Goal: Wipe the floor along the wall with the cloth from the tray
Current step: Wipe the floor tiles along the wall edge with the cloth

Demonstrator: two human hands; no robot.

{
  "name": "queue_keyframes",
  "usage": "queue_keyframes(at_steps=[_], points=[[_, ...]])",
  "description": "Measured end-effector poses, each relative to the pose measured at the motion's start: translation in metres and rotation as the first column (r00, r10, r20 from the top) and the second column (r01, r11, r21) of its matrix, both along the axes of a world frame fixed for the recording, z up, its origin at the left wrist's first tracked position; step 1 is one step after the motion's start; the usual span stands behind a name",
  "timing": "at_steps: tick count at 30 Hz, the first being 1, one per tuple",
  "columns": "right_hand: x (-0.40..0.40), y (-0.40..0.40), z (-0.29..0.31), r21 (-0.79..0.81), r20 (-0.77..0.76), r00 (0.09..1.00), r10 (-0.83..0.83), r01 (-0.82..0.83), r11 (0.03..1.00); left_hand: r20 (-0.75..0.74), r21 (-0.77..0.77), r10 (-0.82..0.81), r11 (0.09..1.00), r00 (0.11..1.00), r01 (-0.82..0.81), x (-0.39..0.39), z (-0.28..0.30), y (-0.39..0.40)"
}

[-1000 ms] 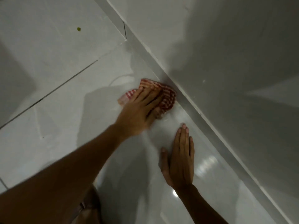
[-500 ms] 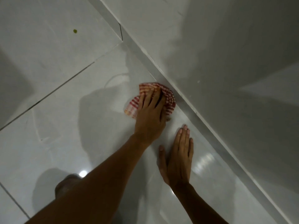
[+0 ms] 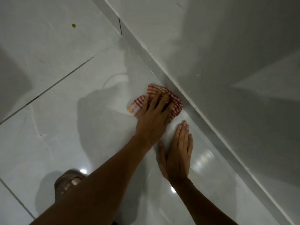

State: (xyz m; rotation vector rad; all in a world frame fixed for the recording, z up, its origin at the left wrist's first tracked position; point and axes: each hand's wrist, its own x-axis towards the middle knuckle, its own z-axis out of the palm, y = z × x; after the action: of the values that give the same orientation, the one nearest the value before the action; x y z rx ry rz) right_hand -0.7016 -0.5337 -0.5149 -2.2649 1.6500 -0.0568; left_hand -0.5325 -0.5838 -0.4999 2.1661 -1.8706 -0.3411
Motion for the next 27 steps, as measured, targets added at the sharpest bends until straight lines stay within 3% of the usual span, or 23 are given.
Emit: queue_keyframes(at_steps=[3,7,12,17,21,24,27], points=[[-0.002,-0.001,-0.003,-0.017,-0.048,0.999,0.024,-0.025,1.000,-0.068,-0.023,0.185,0.982,0.980,-0.186,-0.022,-0.001,-0.004],[-0.006,-0.001,-0.005,-0.025,-0.105,0.993,0.062,-0.065,0.998,-0.156,-0.044,0.432,0.896,0.889,-0.443,-0.031,0.001,-0.024],[-0.004,-0.002,-0.002,0.025,-0.052,0.998,0.035,-0.033,0.999,-0.145,-0.107,0.579,0.797,0.802,-0.595,-0.028,-0.009,-0.041],[-0.004,-0.002,0.001,0.020,-0.037,0.998,0.049,-0.049,0.999,-0.142,0.101,0.677,0.735,0.722,-0.670,-0.017,0.003,-0.065],[-0.004,-0.002,0.000,-0.006,-0.009,0.999,0.037,-0.037,0.999,-0.148,-0.061,0.499,0.857,0.854,-0.512,-0.011,-0.008,-0.040],[-0.007,0.000,0.002,-0.002,0.090,0.995,-0.034,0.035,0.999,-0.075,-0.049,0.168,0.984,0.983,-0.172,0.000,-0.013,-0.008],[-0.008,-0.001,0.003,0.008,0.100,0.994,-0.037,0.036,0.999,0.032,-0.038,-0.204,0.978,0.978,0.205,0.022,-0.016,0.012]])
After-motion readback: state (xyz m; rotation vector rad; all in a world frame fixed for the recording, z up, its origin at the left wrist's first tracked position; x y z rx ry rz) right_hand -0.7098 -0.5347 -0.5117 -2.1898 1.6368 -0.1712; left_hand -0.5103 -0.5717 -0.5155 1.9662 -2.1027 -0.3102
